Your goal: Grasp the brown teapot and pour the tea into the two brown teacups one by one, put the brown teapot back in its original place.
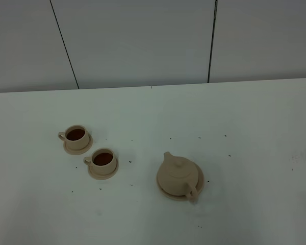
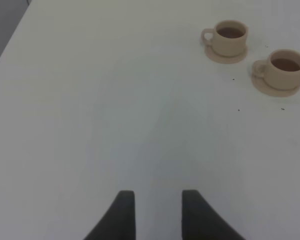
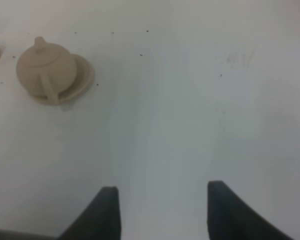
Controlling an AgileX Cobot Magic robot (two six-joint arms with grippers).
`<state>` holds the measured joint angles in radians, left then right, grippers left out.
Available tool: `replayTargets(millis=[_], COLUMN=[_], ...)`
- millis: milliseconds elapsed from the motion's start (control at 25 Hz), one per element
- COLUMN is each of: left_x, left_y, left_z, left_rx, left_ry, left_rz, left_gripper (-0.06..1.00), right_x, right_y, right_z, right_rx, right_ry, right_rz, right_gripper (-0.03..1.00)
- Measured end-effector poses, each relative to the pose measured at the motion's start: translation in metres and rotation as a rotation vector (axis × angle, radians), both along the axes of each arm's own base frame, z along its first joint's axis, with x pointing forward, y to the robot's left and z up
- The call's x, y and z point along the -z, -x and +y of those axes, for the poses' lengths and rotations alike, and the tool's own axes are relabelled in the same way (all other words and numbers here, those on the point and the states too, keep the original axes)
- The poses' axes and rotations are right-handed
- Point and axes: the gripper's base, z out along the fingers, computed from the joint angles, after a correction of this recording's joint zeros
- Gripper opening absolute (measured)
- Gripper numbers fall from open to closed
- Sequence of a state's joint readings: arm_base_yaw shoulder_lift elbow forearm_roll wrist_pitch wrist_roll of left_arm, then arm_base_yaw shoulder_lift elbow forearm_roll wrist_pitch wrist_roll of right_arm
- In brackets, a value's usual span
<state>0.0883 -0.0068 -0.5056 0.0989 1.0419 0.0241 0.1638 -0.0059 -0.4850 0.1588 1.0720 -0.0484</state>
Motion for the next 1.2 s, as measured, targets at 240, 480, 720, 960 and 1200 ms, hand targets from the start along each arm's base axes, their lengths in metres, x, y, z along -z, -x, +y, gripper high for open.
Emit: replayTargets(millis=[240, 480, 720, 960, 1200], left_x=[0.0000, 0.0000, 0.0000, 0.0000, 0.0000], left_y=[0.0000, 0.0000, 0.0000, 0.0000, 0.0000], left_z=[0.0000, 0.0000, 0.0000, 0.0000, 0.0000], left_rx=[0.000, 0.000, 0.000, 0.000, 0.000], left_ry=[0.000, 0.000, 0.000, 0.000, 0.000], left_rz=[0.000, 0.000, 0.000, 0.000, 0.000], left_gripper=[0.30, 0.30, 0.30, 0.30, 0.30], right_x=[0.0000, 0.0002, 0.0002, 0.0002, 0.0002], right_y=[-0.0020, -0.0029, -0.0029, -0.0029, -0.0029], right_z=[0.0009, 0.0015, 0.0017, 0.0017, 0.0017], right_rx=[0.166, 0.219, 0.218, 0.217, 0.217], right_ry=[0.001, 0.005, 0.003, 0.005, 0.005], right_rz=[0.000, 0.000, 0.000, -0.001, -0.001], right_gripper=[0.39, 0.39, 0.39, 0.39, 0.39])
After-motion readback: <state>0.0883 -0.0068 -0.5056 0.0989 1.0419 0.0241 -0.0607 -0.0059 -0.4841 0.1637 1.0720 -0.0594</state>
